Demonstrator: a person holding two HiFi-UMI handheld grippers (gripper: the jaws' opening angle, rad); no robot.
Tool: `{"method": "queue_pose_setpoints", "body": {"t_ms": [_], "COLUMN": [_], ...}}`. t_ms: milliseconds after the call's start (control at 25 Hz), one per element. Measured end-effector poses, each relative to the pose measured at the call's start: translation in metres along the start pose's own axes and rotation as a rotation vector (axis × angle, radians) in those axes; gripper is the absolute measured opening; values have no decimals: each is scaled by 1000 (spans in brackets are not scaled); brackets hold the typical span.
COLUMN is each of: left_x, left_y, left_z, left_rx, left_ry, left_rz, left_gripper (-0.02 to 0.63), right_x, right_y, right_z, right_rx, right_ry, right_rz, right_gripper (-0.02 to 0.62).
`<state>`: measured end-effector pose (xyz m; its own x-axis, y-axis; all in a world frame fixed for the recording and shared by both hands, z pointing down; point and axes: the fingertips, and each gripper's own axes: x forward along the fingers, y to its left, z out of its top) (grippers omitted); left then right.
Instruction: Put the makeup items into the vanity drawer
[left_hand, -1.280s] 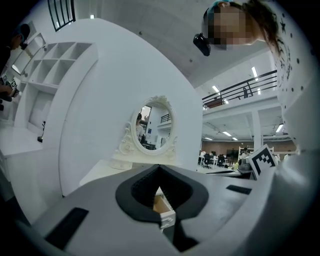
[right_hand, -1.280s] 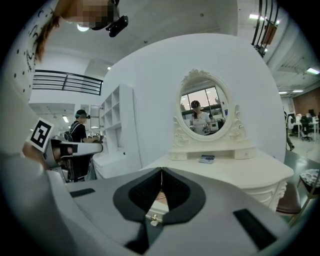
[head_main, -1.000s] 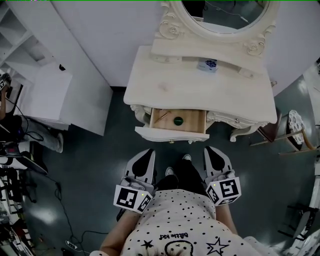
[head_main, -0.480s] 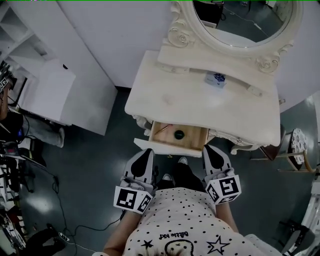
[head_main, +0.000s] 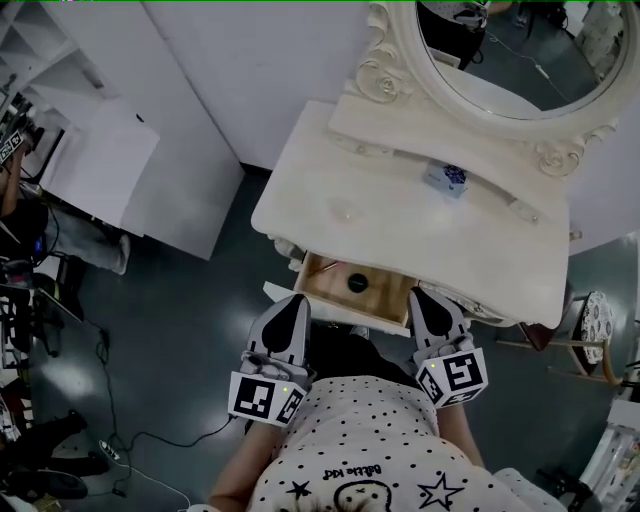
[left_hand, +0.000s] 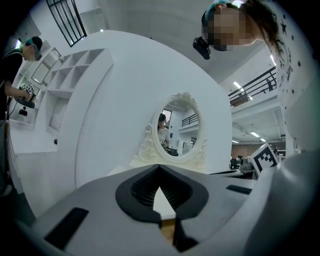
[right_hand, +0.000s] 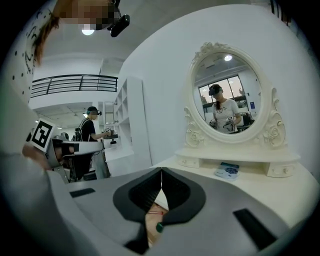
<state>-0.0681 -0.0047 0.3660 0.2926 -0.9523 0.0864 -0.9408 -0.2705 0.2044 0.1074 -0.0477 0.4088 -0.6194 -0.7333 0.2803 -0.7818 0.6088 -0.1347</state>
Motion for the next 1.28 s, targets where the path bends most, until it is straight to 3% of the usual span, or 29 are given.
{"method": "queue_pose_setpoints", "body": {"t_ms": [320, 920, 1280], "left_x": [15, 42, 57], "left_y": [12, 83, 109], "left_z": [4, 30, 30], "left_rx": [-3, -2, -5], "left_ry": [-2, 42, 63], "left_rz": [-18, -142, -188], "left_gripper": [-5, -5, -5], "right_x": [17, 73, 98], "right_y": [8, 30, 35], "right_z": [-2, 31, 38], "right_rx": [4, 35, -2], "right_ry": [28, 7, 4], "right_rz": [10, -132, -176], "right_gripper": [9, 9, 9]}}
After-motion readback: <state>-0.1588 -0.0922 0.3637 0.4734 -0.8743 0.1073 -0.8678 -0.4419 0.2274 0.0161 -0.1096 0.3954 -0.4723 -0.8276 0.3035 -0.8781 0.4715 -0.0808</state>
